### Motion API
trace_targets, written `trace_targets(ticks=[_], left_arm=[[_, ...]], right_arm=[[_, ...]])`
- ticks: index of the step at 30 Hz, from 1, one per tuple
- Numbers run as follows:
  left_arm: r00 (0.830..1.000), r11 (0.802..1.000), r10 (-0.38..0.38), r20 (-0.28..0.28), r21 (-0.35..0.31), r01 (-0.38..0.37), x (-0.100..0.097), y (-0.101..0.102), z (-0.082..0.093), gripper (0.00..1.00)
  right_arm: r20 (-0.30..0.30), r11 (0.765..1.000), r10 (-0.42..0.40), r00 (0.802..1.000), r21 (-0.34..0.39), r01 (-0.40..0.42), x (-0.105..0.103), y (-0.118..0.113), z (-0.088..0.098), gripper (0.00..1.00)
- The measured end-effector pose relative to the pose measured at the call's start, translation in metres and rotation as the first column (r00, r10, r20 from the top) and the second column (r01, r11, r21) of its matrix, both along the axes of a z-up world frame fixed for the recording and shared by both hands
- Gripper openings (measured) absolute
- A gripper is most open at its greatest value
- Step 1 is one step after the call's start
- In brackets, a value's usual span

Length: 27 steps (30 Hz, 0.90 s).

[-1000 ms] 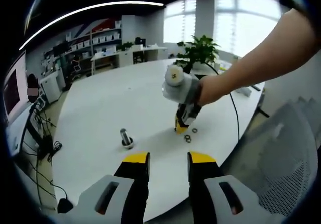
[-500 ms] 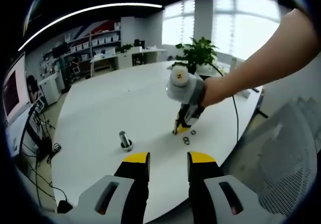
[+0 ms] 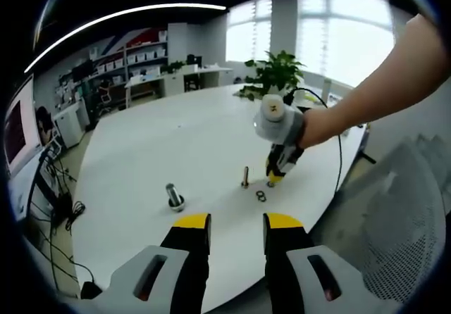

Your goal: Place the washer onto the threaded stud by aligning its center hole with the stud, sliding it down to the base, and recovering from edge contact or off-axis alignment until the washer reaches the visible bottom stop.

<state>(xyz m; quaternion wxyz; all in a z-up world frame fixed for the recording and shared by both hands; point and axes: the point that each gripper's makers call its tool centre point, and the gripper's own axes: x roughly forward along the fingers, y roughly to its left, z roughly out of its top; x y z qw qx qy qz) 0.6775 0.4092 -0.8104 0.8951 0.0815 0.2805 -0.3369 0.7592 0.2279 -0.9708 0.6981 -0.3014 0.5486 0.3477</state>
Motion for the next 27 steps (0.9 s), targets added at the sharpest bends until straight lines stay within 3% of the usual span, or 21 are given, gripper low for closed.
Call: trace_targets(ticks=[8, 20, 25, 27], left_arm=[[1.0, 1.0, -0.003, -0.008, 0.007, 0.003, 0.0, 0.0, -0.002, 0.28], [1.0, 1.0, 0.001, -0.014, 0.009, 0.0, 0.0, 0.001, -0.003, 0.27], [1.0, 1.0, -0.005, -0.014, 0.013, 0.005, -0.001, 0.0, -0.003, 0.27], [1.0, 1.0, -0.004, -0.016, 0.015, 0.004, -0.001, 0.0, -0.004, 0.27]], right_arm=[[-0.007, 0.999, -0.015, 1.0, 0.034, 0.016, 0.001, 0.003, -0.002, 0.19], [-0.012, 0.996, 0.054, 0.998, 0.068, -0.053, -0.008, 0.016, 0.003, 0.2], [-0.035, 0.997, 0.077, 0.996, 0.032, -0.076, -0.015, 0.011, -0.006, 0.2], [-0.011, 0.996, 0.085, 0.996, 0.039, -0.085, -0.011, 0.012, -0.004, 0.19]])
